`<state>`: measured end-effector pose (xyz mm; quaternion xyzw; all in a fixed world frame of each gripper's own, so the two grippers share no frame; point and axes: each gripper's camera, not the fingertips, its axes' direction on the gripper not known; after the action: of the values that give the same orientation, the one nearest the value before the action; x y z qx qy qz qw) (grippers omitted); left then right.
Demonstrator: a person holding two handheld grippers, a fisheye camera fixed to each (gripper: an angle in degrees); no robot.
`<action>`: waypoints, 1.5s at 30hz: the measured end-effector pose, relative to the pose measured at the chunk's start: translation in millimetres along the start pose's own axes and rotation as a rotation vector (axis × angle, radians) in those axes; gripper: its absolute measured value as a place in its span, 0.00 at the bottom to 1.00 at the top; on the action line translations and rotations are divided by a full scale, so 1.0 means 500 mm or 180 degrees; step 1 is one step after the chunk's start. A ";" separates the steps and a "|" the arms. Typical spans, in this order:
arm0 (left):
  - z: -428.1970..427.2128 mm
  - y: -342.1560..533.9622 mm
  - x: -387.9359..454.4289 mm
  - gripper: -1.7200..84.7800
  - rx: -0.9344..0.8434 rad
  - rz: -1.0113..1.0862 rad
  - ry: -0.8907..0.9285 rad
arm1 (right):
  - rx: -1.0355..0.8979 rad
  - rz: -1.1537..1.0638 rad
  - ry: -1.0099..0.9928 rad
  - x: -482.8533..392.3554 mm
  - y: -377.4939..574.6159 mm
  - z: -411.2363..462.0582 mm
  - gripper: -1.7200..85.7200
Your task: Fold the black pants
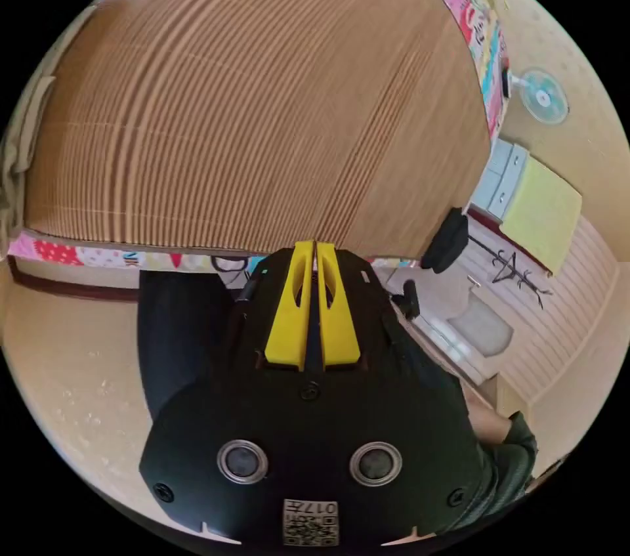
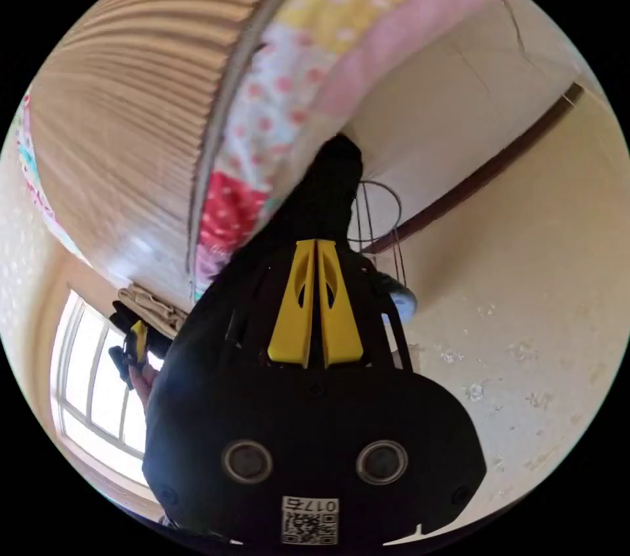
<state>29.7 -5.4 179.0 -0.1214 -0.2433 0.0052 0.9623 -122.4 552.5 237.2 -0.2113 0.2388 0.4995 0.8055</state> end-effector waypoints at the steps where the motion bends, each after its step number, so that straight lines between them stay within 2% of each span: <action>1: 0.013 0.029 0.031 0.01 -0.0117 0.0341 -0.0100 | -0.0028 -0.0128 -0.0080 -0.036 -0.003 0.005 0.02; 3: -0.004 0.059 0.074 0.01 -0.0400 0.1092 -0.0526 | -0.0158 -0.0774 -0.0490 -0.187 -0.006 0.021 0.02; 5: -0.091 0.115 0.080 0.01 -0.0285 0.1793 -0.1687 | -0.0281 -0.1308 -0.0799 -0.301 0.003 0.028 0.02; 7: -0.179 0.156 0.033 0.01 0.0079 0.1655 -0.2445 | -0.0336 -0.1865 -0.1021 -0.401 0.031 0.032 0.02; 9: -0.293 0.211 -0.038 0.01 0.0565 0.1338 -0.2568 | -0.0388 -0.2417 -0.1262 -0.494 0.086 0.045 0.02; 10: -0.376 0.262 -0.093 0.01 0.0931 0.1198 -0.2267 | -0.0407 -0.2522 -0.1377 -0.509 0.102 0.050 0.02; 13: -0.589 0.436 -0.282 0.02 0.1953 0.0804 -0.1113 | -0.0468 -0.2813 -0.2297 -0.527 0.181 0.070 0.02; 14: -0.666 0.514 -0.368 0.03 0.2429 0.0487 -0.0763 | -0.0442 -0.2854 -0.2821 -0.509 0.210 0.073 0.02; 15: -0.704 0.554 -0.412 0.04 0.2670 0.0297 -0.0607 | -0.0399 -0.2849 -0.3407 -0.478 0.233 0.075 0.02; 16: -0.775 0.634 -0.498 0.05 0.3124 -0.0088 -0.0344 | -0.0366 -0.2817 -0.3686 -0.458 0.242 0.076 0.02; 17: -0.839 0.708 -0.571 0.09 0.3525 -0.0386 -0.0181 | -0.0262 -0.2697 -0.4207 -0.412 0.255 0.077 0.02; 18: -0.869 0.741 -0.602 0.10 0.3696 -0.0498 -0.0145 | -0.0090 -0.2568 -0.4646 -0.360 0.264 0.075 0.03; 20: -0.978 0.838 -0.699 0.12 0.4172 -0.0800 -0.0152 | 0.0187 -0.2350 -0.4986 -0.280 0.273 0.061 0.03; 22: -1.054 0.878 -0.750 0.14 0.4370 -0.0908 -0.0319 | 0.0478 -0.2302 -0.5012 -0.209 0.286 0.027 0.03; 26: -1.209 0.879 -0.855 0.18 0.4275 -0.1061 -0.0654 | 0.1122 -0.2373 -0.4688 -0.076 0.350 -0.087 0.03; 28: -1.265 0.861 -0.905 0.22 0.4147 -0.0999 -0.0483 | 0.1345 -0.2408 -0.4588 -0.034 0.381 -0.131 0.02; 31: -1.315 0.801 -0.979 0.25 0.3636 -0.0934 -0.0159 | 0.1604 -0.2399 -0.4307 0.014 0.419 -0.181 0.02; 34: -1.307 0.768 -1.023 0.23 0.3342 -0.1233 0.0059 | 0.1767 -0.2249 -0.4252 0.036 0.431 -0.187 0.02; 35: -1.303 0.779 -1.029 0.16 0.3374 -0.1344 0.0086 | 0.1762 -0.2217 -0.4288 0.035 0.427 -0.181 0.02; 36: -1.302 0.786 -1.033 0.13 0.3440 -0.1307 0.0227 | 0.1718 -0.2197 -0.4322 0.028 0.421 -0.170 0.02; 37: -1.296 0.803 -1.057 0.10 0.3635 -0.1139 0.0907 | 0.1691 -0.2194 -0.4337 0.023 0.417 -0.165 0.02; 38: -1.281 0.816 -1.088 0.08 0.3897 -0.0904 0.1907 | 0.1623 -0.2203 -0.4362 0.011 0.408 -0.152 0.02; 40: -1.266 0.808 -1.094 0.08 0.4148 -0.0462 0.3062 | 0.1495 -0.2200 -0.4379 -0.011 0.391 -0.132 0.02; 42: -1.297 0.791 -1.026 0.08 0.4206 -0.0102 0.3163 | 0.1361 -0.2177 -0.4431 -0.043 0.366 -0.111 0.02; 45: -1.381 0.733 -0.803 0.08 0.3945 0.0653 0.2779 | 0.1254 -0.2283 -0.4531 -0.092 0.340 -0.111 0.02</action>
<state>17.9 162.9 -683.4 0.4276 0.2189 0.1817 0.8580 -303.6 558.0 203.2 0.2379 -0.3282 0.1750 0.8972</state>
